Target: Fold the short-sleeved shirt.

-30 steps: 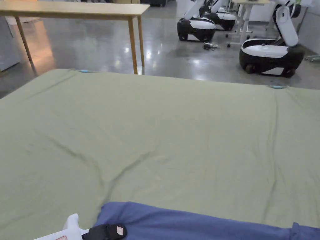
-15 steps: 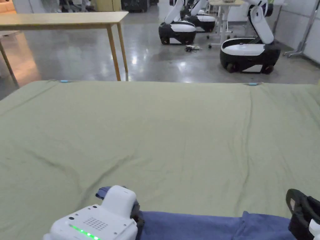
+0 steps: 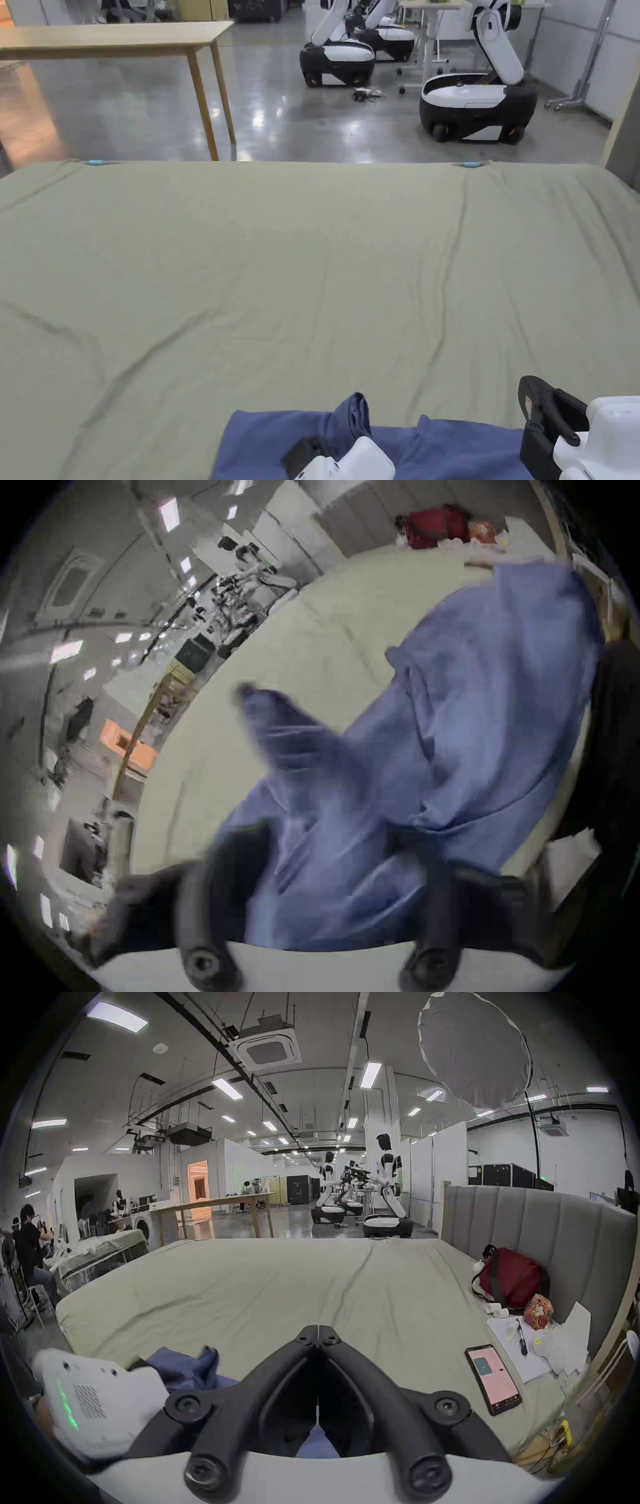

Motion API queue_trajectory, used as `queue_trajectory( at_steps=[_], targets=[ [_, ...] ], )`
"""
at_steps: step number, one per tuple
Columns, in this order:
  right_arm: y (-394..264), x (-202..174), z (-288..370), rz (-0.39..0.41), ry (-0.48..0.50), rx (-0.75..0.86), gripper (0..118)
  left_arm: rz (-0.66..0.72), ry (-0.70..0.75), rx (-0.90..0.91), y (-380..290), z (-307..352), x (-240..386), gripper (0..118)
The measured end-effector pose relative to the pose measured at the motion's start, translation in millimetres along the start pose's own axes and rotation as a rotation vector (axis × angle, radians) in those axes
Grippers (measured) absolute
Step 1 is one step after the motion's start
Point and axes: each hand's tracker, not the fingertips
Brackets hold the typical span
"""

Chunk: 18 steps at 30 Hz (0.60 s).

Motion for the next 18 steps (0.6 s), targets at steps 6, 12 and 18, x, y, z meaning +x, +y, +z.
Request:
queue_trajectory(
  at_steps=[6,12,18],
  targets=[
    [-1,4,1,-0.028,0.009,0.007,3,0.578,-0.463,0.260,-13,73,-87,107],
    [-4,9,0,-0.055,0.015,-0.003,3,0.950,-0.493,0.052,-38,-6,-127,63],
    [-9,17,-3,-0.057,-0.011,-0.024,3,0.927,-0.708,0.073,-27,-20,-57,5]
  ],
)
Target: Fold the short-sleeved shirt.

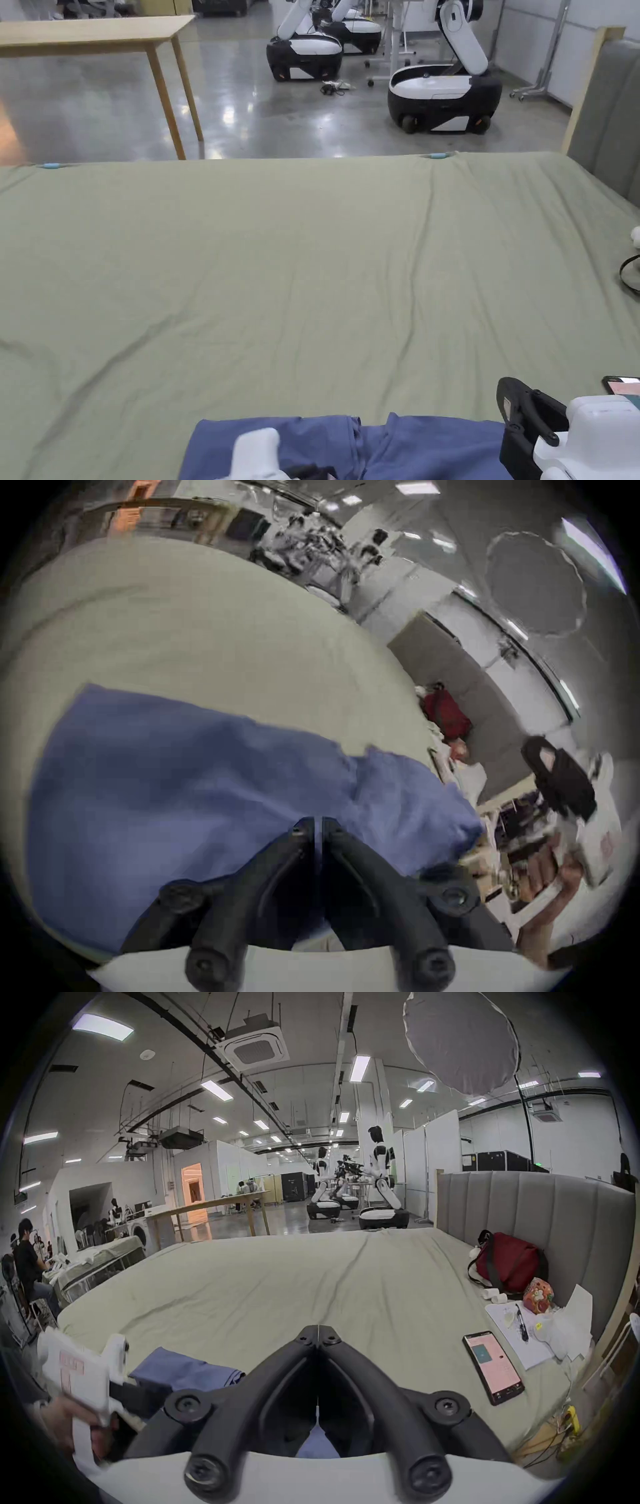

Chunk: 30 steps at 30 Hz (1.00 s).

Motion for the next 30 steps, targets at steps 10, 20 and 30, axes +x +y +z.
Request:
queue_trajectory(
  at_steps=[10,20,30],
  targets=[
    [4,-7,-1,-0.002,0.005,-0.006,3,-0.085,0.005,0.060,-3,24,20,5],
    [9,-45,-8,0.034,0.067,-0.001,3,0.205,0.107,0.224,13,146,-98,107],
    [18,-60,1,0.039,0.074,0.002,3,0.666,-0.363,0.165,5,110,-183,118]
  ],
)
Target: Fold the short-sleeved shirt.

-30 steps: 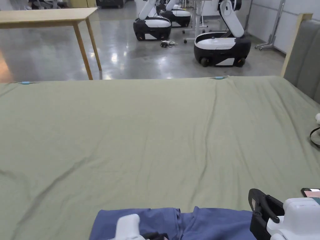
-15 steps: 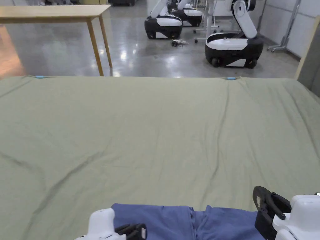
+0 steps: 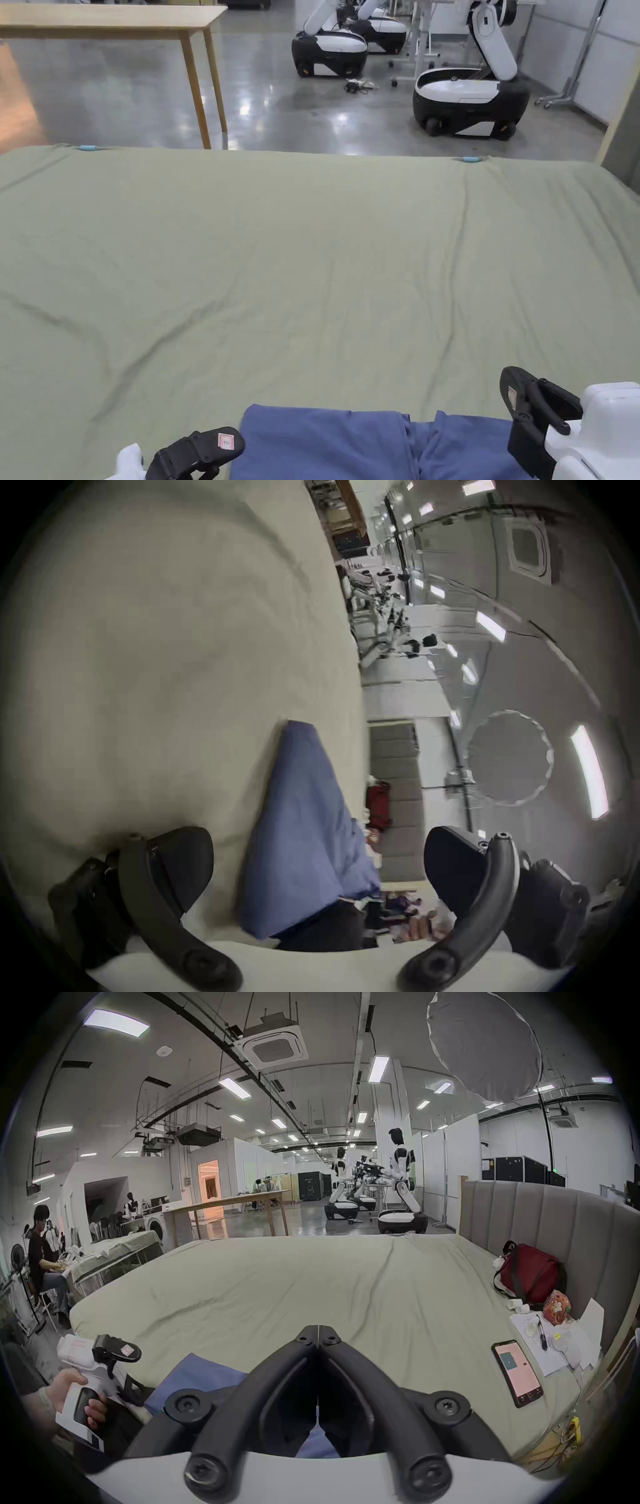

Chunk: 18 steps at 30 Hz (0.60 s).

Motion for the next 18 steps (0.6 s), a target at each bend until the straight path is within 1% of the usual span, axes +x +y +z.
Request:
queue_trajectory(
  at_steps=[2,3,4,5,6,7,8,9,10,11,12,13,15,17,18],
  targets=[
    [2,1,1,0.002,-0.005,-0.001,3,0.070,-0.074,-0.138,-5,-28,-6,118],
    [2,1,2,0.004,-0.010,0.001,3,0.058,-0.075,-0.140,-10,-41,-8,117],
    [3,2,3,0.004,-0.015,0.003,3,0.016,-0.048,-0.106,-8,-45,-9,115],
    [4,3,4,0.002,-0.018,0.004,3,-0.005,-0.028,-0.089,-9,-48,-6,107],
    [4,4,5,-0.003,-0.019,0.004,3,0.001,-0.008,-0.067,-9,-50,-6,87],
    [4,5,7,-0.005,-0.020,0.005,3,0.027,0.017,-0.039,-9,-52,-12,50],
    [4,6,8,-0.005,-0.023,0.006,3,0.064,0.092,-0.041,-21,-57,-9,11],
    [4,6,9,-0.002,-0.027,0.005,3,0.060,0.159,-0.031,-26,-60,-17,11],
    [4,8,10,0.001,-0.030,0.003,3,0.043,0.070,-0.027,-27,-55,-17,11],
    [4,9,11,0.003,-0.031,0.001,3,0.035,0.084,-0.032,-27,-50,-7,11],
    [5,10,11,0.006,-0.030,-0.004,3,-0.017,0.135,0.003,-20,-44,-1,11],
    [5,12,12,0.009,-0.028,-0.006,3,-0.103,0.157,0.039,-19,-35,9,11],
    [5,13,13,0.005,-0.033,-0.003,3,-0.156,0.141,0.095,-10,-8,22,11],
    [5,15,13,-0.008,-0.025,0.002,3,-0.276,0.217,0.162,0,19,42,11],
    [4,16,12,-0.010,-0.025,0.003,3,-0.350,0.282,0.202,5,32,51,11]
  ],
)
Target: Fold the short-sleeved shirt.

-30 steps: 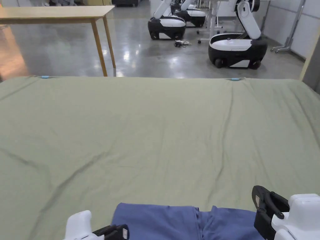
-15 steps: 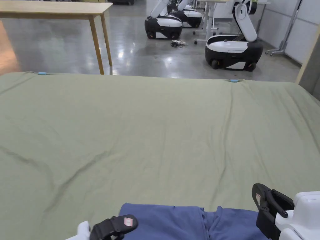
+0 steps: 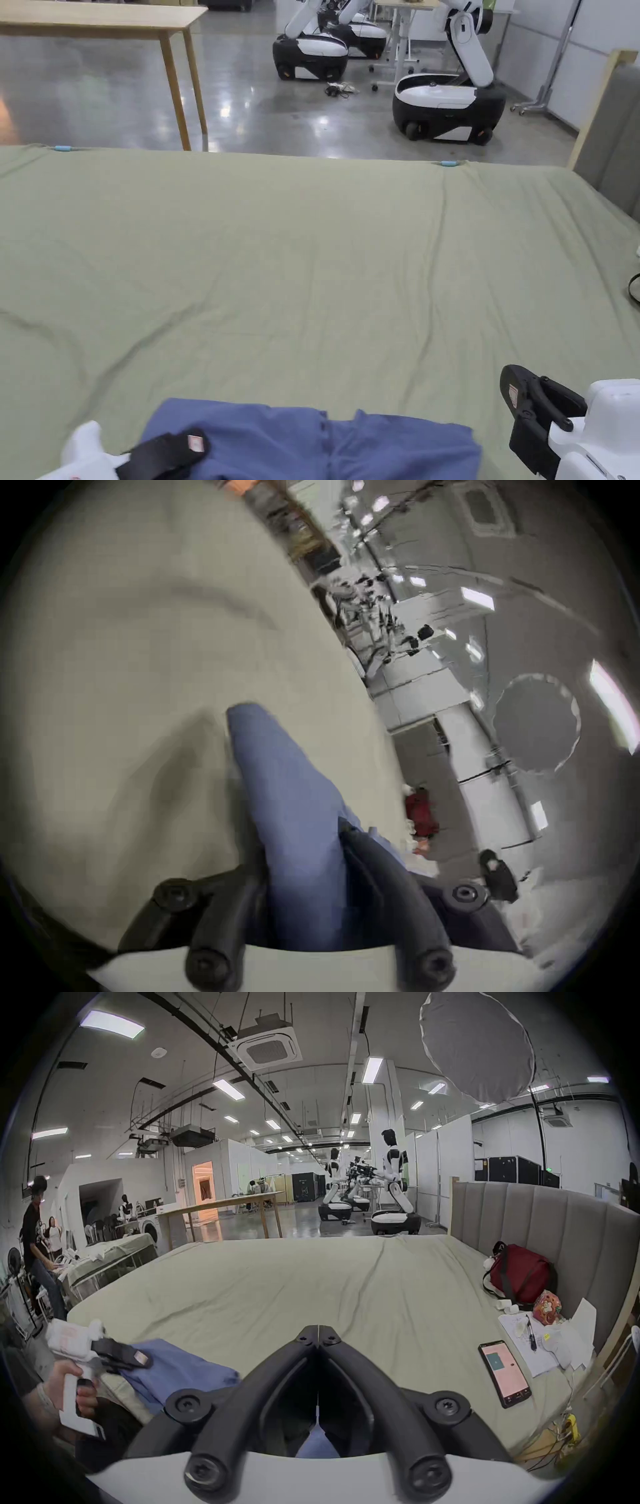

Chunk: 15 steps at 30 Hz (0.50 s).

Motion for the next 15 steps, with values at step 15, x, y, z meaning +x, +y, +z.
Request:
queue_trajectory(
  at_steps=[15],
  targets=[
    [-13,8,9,-0.019,0.042,-0.023,3,-1.241,0.262,-0.177,-155,-84,210,11]
  ],
)
